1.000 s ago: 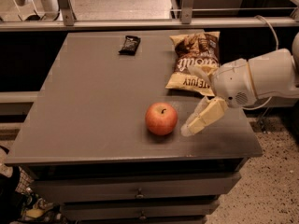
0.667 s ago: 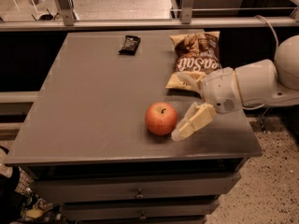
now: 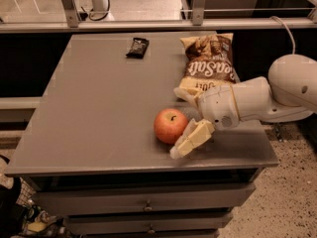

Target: Move apple near rxbar chocolate

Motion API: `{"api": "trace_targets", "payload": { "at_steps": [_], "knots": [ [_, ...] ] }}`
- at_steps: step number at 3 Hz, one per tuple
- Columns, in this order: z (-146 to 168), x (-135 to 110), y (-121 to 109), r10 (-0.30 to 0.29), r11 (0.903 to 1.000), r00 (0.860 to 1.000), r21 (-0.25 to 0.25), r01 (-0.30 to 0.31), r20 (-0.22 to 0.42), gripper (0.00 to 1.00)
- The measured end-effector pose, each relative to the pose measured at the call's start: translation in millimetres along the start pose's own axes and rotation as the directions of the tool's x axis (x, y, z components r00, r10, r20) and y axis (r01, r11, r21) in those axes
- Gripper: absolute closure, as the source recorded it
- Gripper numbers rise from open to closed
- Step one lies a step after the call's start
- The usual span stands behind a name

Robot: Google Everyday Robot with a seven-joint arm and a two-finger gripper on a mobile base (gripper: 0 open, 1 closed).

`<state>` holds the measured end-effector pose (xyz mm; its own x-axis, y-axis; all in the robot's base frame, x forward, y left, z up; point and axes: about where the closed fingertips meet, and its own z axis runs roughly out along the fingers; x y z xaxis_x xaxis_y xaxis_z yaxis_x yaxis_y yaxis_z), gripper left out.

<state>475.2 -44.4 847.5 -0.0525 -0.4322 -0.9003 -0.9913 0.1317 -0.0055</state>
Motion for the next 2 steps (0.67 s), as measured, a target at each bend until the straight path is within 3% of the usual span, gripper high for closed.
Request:
{"api": "trace_targets", "payload": {
  "at_steps": [2],
  "knots": [
    [6.8,0.5,4.7,-0.017,0.9998,1.000,-0.007,0.017,0.004,0.50]
  ]
}}
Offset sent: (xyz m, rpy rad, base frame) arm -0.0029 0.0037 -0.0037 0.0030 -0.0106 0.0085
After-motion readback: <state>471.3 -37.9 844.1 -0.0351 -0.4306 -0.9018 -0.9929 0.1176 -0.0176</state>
